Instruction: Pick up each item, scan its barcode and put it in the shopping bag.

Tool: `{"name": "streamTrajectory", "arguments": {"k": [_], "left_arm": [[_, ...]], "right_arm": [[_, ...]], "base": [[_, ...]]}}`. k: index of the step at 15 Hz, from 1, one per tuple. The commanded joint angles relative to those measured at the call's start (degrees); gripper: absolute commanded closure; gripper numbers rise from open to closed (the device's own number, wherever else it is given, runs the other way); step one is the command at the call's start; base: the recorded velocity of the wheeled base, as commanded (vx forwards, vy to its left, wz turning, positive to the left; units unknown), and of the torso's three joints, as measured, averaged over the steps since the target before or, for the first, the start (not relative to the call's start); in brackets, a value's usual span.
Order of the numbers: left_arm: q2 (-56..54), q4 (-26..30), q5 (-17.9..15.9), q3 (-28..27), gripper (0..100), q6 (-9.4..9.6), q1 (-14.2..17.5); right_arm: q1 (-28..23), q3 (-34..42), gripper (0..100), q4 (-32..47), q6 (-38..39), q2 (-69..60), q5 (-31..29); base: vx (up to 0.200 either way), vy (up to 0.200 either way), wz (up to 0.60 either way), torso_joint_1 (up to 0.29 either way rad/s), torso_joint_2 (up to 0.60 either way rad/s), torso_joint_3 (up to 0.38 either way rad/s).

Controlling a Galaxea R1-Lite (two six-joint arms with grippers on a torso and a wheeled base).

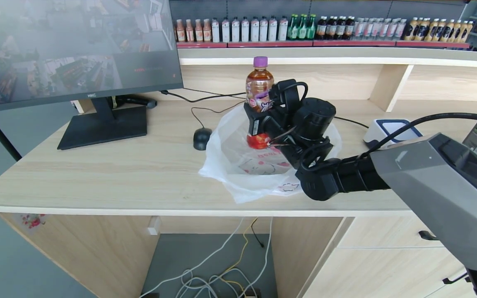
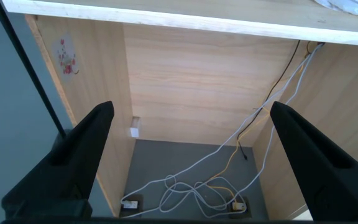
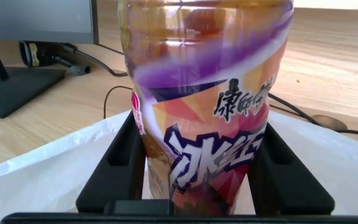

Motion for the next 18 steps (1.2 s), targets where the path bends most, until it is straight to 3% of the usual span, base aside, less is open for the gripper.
{"name": "streamTrajectory", "arguments": {"k": [1, 15, 16, 18], "left_arm": [[0.0, 0.0, 0.1, 0.0, 0, -0.04, 0.0], [0.0, 0.0, 0.0, 0.0, 0, -0.04, 0.0], [0.0, 0.0, 0.1, 0.0, 0, -0.04, 0.0], [0.0, 0.0, 0.0, 0.0, 0, -0.04, 0.0]], "right_arm": [[0.0, 0.1, 100, 0.1, 0.0, 0.1, 0.0], [0.2, 0.6, 100, -0.3, 0.1, 0.9, 0.0], [0.2, 0.6, 0, -0.5, 0.1, 0.9, 0.0], [0.4, 0.6, 0, -1.9, 0.1, 0.9, -0.1]], "base": [[0.000, 0.000, 0.00, 0.000, 0.00, 0.000], [0.000, 0.000, 0.00, 0.000, 0.00, 0.000], [0.000, 0.000, 0.00, 0.000, 0.00, 0.000], [0.000, 0.000, 0.00, 0.000, 0.00, 0.000]]}}
